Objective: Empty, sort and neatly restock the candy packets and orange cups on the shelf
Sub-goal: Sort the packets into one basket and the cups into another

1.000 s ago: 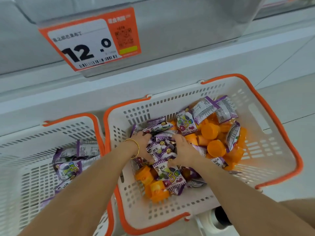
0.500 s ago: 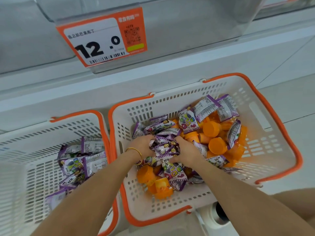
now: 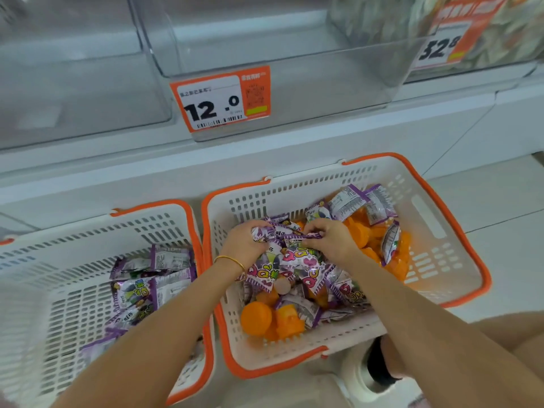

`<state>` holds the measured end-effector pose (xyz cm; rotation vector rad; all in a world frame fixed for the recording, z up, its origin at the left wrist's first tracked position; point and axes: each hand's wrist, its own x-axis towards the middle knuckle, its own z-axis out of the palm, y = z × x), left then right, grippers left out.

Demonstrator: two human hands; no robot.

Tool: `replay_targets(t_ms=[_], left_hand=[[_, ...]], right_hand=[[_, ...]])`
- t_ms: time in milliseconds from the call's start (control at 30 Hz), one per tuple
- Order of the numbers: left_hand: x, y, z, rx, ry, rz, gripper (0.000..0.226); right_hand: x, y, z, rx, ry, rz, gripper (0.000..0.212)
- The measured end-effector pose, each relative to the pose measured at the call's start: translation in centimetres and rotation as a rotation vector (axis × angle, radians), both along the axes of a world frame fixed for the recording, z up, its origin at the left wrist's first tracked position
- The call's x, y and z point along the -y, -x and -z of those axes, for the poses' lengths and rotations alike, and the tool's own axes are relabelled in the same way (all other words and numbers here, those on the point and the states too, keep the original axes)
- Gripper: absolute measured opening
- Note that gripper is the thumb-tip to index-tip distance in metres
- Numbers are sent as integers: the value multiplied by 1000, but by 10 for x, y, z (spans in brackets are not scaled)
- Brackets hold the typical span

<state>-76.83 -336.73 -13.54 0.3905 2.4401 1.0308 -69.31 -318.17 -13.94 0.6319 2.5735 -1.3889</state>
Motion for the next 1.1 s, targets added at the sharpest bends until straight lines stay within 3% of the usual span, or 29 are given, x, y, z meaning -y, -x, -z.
replay_targets(t_ms=[233, 400, 467, 567, 667, 733, 800, 867, 967, 1100], left_hand=[[57, 11, -78, -55, -212, -114, 36], [136, 29, -124, -34, -246, -229, 39], [170, 34, -131, -11, -175, -309, 41], [207, 38, -122, -24, 49, -444, 65], [213, 29, -102, 27, 75, -429, 75], [204, 22, -84, 126, 28, -350, 88], [190, 21, -67, 103, 108, -273, 91], [171, 21, -59, -47, 172, -234, 80], [131, 14, -55, -219, 53, -144, 57], [71, 1, -41, -254, 63, 151, 49]], right_hand=[[38, 26, -72, -163, 125, -53, 22], [111, 55, -101, -253, 248, -137, 28], [147, 68, -99, -252, 288, -155, 26], [194, 82, -83, -156, 329, -197, 20], [216, 81, -70, 79, 385, -260, 53], [207, 73, -67, 127, 432, -226, 55], [178, 65, -65, 109, 420, -173, 42], [134, 53, -63, 134, 399, -117, 32], [62, 30, -57, 176, 319, 49, 25], [-21, 2, -33, 202, 161, 358, 19]])
